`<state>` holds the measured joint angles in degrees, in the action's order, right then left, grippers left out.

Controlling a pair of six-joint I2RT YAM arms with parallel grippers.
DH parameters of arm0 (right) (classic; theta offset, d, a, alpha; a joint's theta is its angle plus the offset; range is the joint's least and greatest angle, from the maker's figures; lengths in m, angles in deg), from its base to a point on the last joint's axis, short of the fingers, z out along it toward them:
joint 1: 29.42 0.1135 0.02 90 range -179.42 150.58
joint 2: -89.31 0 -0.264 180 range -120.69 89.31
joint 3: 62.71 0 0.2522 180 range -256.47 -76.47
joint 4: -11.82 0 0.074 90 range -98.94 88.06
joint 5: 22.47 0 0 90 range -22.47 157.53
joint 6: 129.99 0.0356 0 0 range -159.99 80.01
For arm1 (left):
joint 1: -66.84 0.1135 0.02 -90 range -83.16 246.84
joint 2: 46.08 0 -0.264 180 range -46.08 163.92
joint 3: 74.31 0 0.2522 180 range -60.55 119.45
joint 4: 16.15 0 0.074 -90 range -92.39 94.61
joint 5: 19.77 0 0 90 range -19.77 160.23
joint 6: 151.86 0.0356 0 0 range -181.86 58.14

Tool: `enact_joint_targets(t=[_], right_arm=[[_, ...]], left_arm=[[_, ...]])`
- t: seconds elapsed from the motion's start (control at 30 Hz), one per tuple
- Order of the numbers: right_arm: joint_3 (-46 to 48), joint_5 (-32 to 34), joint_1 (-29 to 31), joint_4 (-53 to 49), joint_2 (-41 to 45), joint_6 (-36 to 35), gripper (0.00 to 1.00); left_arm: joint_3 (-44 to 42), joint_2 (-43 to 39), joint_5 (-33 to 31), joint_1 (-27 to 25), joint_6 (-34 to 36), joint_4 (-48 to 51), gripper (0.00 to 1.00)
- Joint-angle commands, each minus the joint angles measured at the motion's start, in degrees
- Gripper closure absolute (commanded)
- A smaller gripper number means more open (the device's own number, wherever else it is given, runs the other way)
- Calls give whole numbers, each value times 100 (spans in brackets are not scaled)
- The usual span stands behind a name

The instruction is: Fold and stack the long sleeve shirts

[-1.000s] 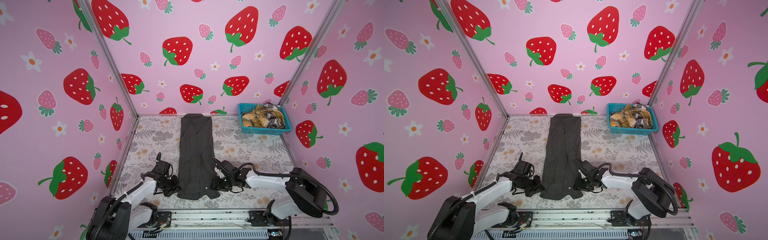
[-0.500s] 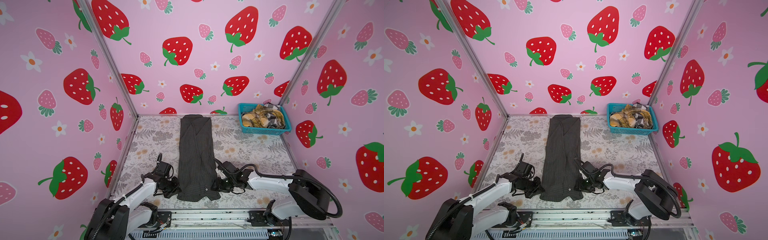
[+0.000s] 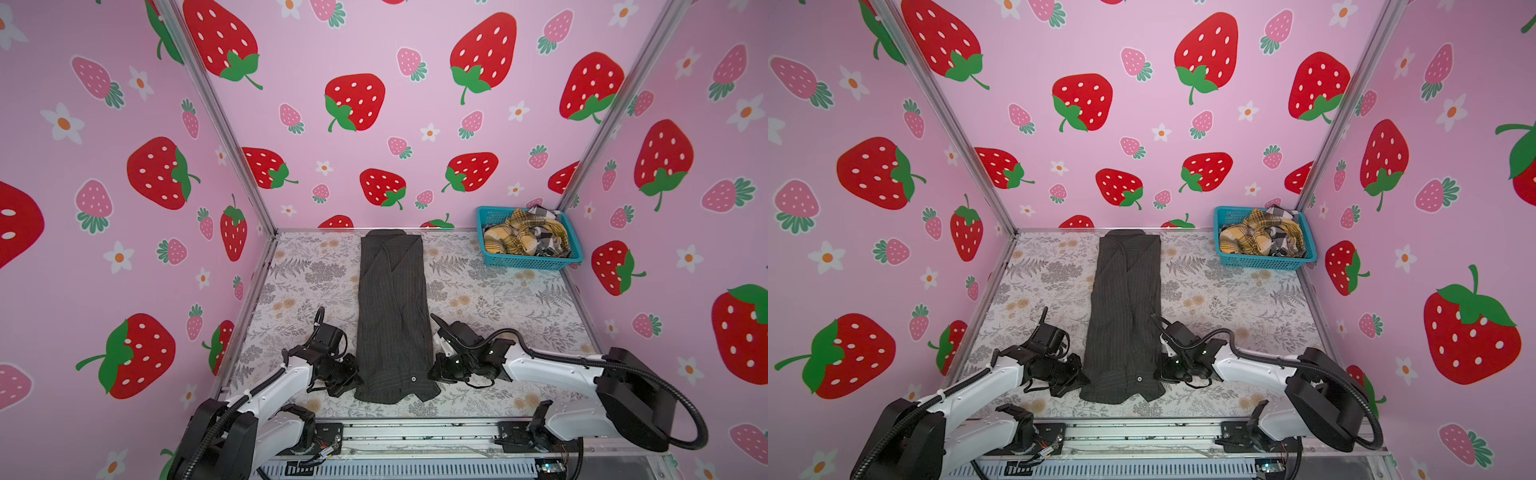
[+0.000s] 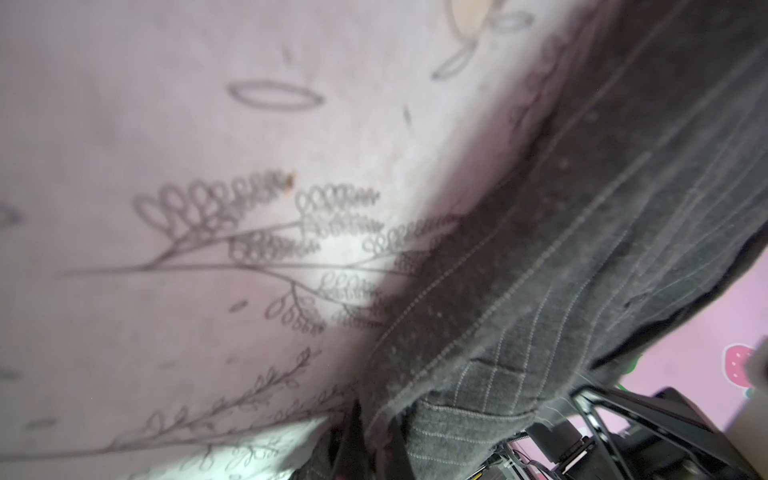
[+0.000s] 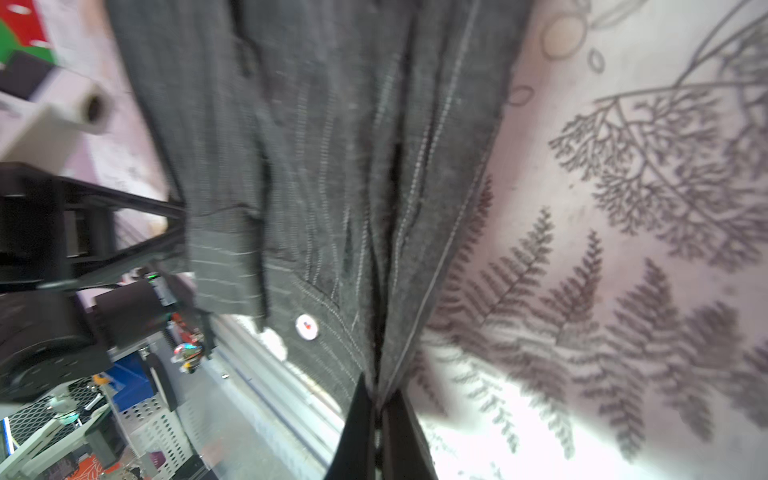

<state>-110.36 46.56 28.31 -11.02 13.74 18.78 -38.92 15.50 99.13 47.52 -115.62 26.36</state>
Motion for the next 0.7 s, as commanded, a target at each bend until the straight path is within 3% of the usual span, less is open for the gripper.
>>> enact_joint_targets(t=[0.0, 0.17, 0.3, 0.47, 0.67], right_arm=[[157, 84, 77, -338, 374, 202, 100], [-184, 271, -25, -628, 707, 189, 100], [-1058, 299, -466, -963, 533, -323, 100], [-2301, -139, -1207, -1248, -231, -1133, 100], [-3837, -870, -2108, -1302, -1715, -1852, 100]], left_arm=[[180, -511, -154, -167, -181, 651, 100], [538, -1050, -164, -136, -573, 739, 100], [1193, -775, -131, 3, -796, 383, 100], [2324, 393, 172, 409, -532, -53, 100], [3947, 2262, 282, 988, -140, -460, 100]])
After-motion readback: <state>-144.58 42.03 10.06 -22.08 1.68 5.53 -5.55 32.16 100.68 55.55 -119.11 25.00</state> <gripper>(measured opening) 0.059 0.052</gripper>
